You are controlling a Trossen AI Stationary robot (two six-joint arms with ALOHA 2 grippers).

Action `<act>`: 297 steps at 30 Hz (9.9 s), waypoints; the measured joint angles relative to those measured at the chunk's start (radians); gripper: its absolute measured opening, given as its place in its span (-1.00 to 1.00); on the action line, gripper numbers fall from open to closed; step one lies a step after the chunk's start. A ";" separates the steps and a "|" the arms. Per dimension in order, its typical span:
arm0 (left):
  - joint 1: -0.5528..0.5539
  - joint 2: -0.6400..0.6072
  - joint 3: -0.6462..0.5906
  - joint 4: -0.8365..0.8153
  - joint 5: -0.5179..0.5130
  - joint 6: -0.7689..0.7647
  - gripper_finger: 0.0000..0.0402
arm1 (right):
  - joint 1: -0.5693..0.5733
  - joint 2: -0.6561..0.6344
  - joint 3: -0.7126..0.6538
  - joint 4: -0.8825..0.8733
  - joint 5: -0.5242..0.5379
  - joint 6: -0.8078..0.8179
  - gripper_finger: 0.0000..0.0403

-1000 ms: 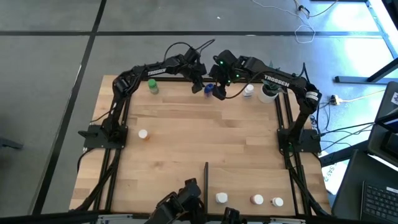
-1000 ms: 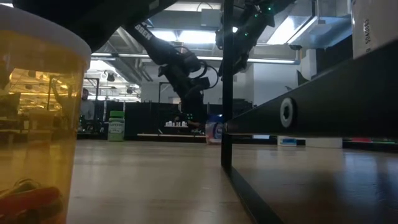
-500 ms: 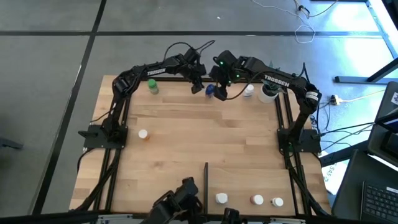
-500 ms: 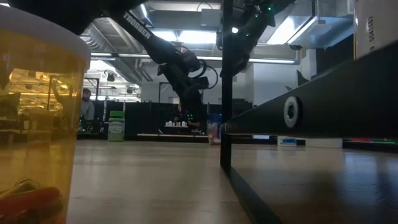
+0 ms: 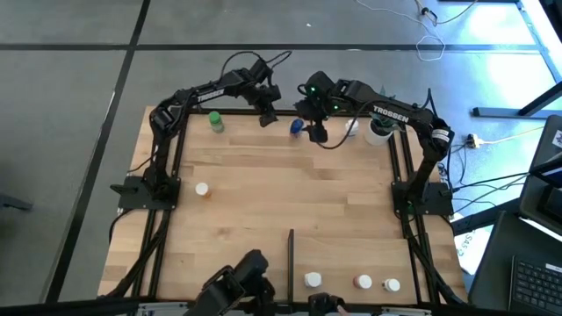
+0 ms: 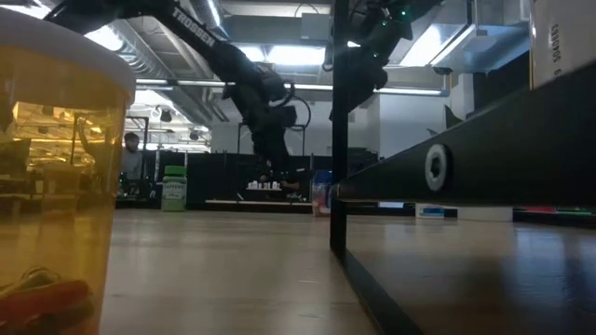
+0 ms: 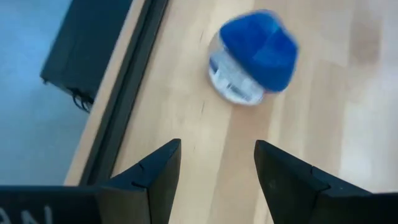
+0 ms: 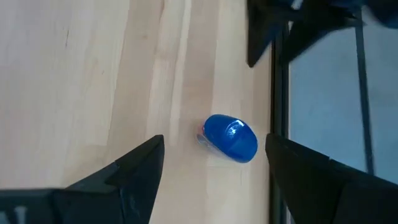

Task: Pick and place medicine bottles onto shelf by color
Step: Put the blue pill bottle onto the shelf

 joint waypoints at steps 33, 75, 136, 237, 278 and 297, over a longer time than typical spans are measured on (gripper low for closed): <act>-0.074 -0.453 -0.099 -0.355 -0.049 -0.021 -0.02 | -0.017 0.002 -0.083 0.087 -0.049 -0.193 0.40; -0.129 -0.882 -0.503 -0.029 -0.290 -0.261 -0.01 | -0.014 0.001 -0.083 0.089 -0.087 -0.237 0.40; -0.129 -0.881 -0.504 -0.030 -0.290 -0.260 -0.01 | 0.004 0.015 -0.082 0.101 -0.131 -0.394 0.40; -0.129 -0.881 -0.504 -0.027 -0.290 -0.260 -0.01 | -0.092 0.160 -0.076 0.172 -0.052 -0.563 0.40; -0.129 -0.881 -0.504 -0.027 -0.290 -0.260 -0.01 | -0.099 0.172 -0.117 0.260 -0.089 -0.609 0.40; -0.128 -0.881 -0.504 -0.024 -0.290 -0.260 -0.01 | -0.100 0.193 -0.118 0.284 -0.104 -0.604 0.40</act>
